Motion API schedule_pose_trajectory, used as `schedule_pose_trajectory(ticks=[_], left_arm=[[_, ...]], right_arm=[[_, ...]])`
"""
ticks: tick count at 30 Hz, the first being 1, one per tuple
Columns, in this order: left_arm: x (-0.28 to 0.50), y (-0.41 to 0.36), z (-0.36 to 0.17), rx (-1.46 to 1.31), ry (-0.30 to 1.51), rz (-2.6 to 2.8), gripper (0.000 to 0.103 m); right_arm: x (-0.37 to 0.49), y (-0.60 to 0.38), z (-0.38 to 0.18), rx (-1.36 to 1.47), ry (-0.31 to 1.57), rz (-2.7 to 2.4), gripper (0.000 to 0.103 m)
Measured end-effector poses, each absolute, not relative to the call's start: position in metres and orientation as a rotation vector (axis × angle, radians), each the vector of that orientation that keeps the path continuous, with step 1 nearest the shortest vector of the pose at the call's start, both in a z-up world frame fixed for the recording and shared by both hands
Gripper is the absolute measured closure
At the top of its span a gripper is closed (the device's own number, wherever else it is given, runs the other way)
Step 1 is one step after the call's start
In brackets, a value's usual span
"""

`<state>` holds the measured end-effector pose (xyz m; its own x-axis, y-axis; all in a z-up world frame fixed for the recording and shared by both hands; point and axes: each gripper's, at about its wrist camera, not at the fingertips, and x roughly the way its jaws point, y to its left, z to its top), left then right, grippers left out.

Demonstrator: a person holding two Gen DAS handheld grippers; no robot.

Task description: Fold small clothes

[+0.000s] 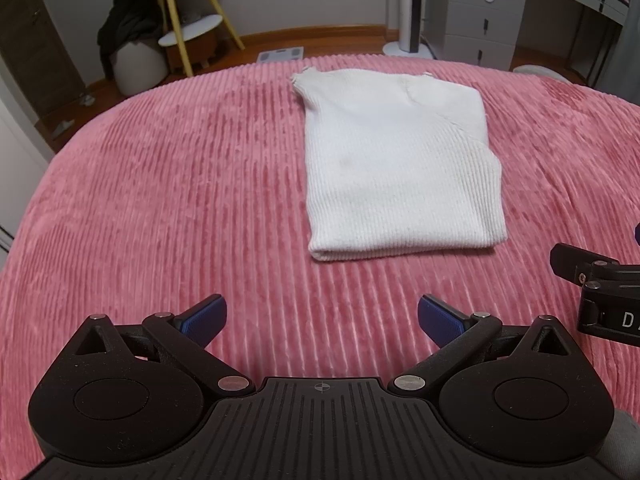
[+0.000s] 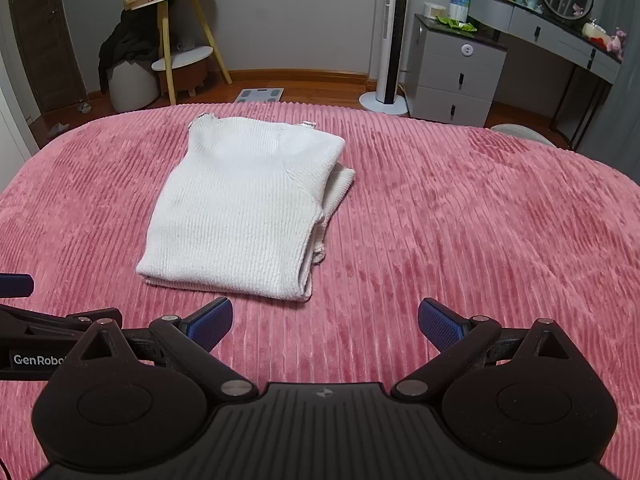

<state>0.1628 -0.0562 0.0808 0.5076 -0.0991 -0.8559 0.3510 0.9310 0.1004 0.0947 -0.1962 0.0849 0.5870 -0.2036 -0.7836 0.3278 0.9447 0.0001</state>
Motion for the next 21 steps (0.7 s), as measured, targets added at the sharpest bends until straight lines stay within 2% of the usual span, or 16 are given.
schedule_pose_trajectory(ticks=[21], left_arm=[[0.1605,-0.0562,0.0827,0.292,0.998,-0.284,0.000]], right_arm=[[0.0945,-0.1934,0.0872,0.145,0.886,-0.312,0.004]])
